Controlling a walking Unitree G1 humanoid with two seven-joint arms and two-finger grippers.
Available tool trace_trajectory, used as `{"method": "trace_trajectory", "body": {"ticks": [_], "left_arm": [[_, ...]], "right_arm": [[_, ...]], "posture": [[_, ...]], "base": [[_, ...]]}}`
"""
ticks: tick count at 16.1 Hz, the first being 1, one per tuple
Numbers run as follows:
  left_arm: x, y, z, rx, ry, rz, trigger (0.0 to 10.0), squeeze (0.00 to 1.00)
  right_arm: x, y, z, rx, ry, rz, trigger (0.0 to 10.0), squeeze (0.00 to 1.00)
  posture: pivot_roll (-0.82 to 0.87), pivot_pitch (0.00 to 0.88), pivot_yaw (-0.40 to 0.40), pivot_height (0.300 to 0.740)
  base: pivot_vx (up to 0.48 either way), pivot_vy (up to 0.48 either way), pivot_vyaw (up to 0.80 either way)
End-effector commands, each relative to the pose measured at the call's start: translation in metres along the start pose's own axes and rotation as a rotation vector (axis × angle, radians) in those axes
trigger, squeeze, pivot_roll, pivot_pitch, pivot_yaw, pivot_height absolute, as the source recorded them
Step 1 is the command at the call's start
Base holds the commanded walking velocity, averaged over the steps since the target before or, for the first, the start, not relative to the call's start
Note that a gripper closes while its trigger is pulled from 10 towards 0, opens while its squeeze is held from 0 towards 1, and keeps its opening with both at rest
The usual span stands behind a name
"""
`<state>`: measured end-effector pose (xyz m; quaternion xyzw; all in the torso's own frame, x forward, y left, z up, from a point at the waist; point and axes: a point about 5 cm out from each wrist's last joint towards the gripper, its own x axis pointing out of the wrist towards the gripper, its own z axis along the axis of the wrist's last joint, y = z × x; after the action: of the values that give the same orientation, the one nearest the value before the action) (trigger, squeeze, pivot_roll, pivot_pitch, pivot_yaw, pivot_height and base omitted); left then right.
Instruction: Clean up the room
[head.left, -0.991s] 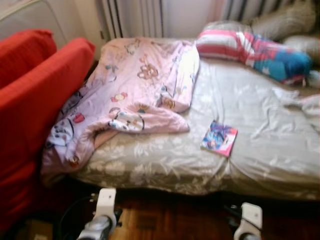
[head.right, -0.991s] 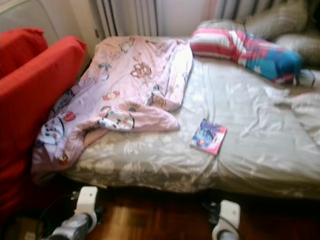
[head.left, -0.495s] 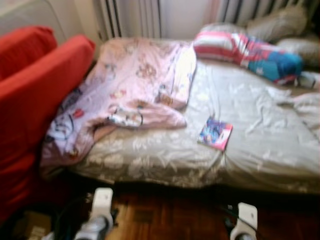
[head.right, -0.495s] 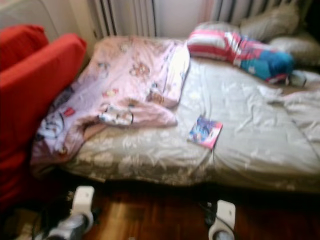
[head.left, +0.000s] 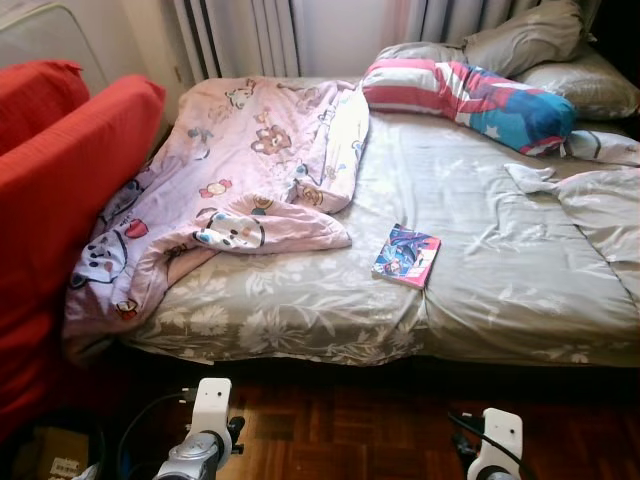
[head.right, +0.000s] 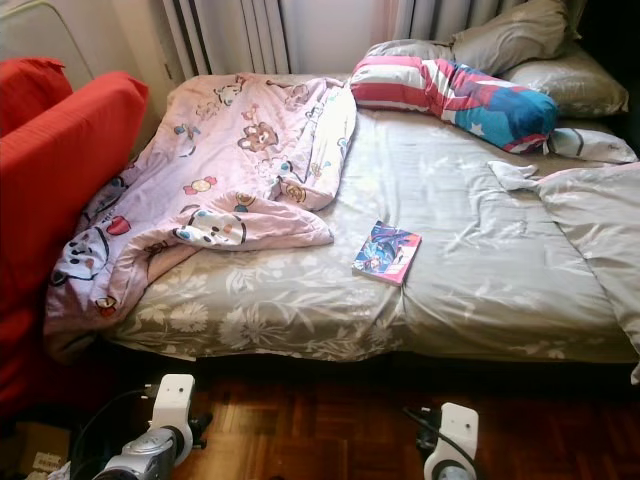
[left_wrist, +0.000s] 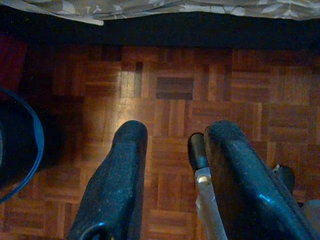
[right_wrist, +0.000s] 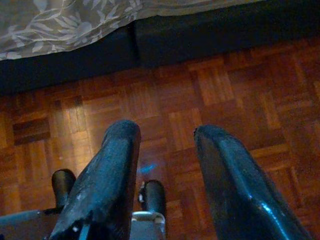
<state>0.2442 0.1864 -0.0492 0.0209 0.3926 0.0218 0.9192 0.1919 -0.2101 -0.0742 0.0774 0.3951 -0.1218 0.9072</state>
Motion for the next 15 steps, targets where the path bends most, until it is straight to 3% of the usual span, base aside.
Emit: {"method": "trace_trajectory", "body": {"ticks": [1, 3, 15], "left_arm": [[-0.0012, 0.0048, -0.0071, -0.004, 0.025, 0.008, 10.0, 0.00], [-0.0012, 0.0047, -0.0069, -0.006, 0.024, 0.007, 10.0, 0.00], [-0.0012, 0.0046, -0.0071, -0.008, 0.026, 0.003, 10.0, 0.00]], "right_arm": [[-0.0003, 0.0037, -0.0016, -0.009, 0.000, 0.015, 10.0, 0.00], [-0.0004, 0.0035, -0.0026, 0.001, 0.006, 0.011, 10.0, 0.00], [-0.0001, 0.0028, -0.0020, 0.025, 0.007, 0.004, 10.0, 0.00]], "posture": [[0.07, 0.059, 0.045, 0.740], [0.07, 0.059, 0.045, 0.740], [0.07, 0.059, 0.046, 0.740]], "base": [[0.000, 0.000, 0.80], [0.253, 0.000, 0.80], [0.277, 0.000, 0.00]]}}
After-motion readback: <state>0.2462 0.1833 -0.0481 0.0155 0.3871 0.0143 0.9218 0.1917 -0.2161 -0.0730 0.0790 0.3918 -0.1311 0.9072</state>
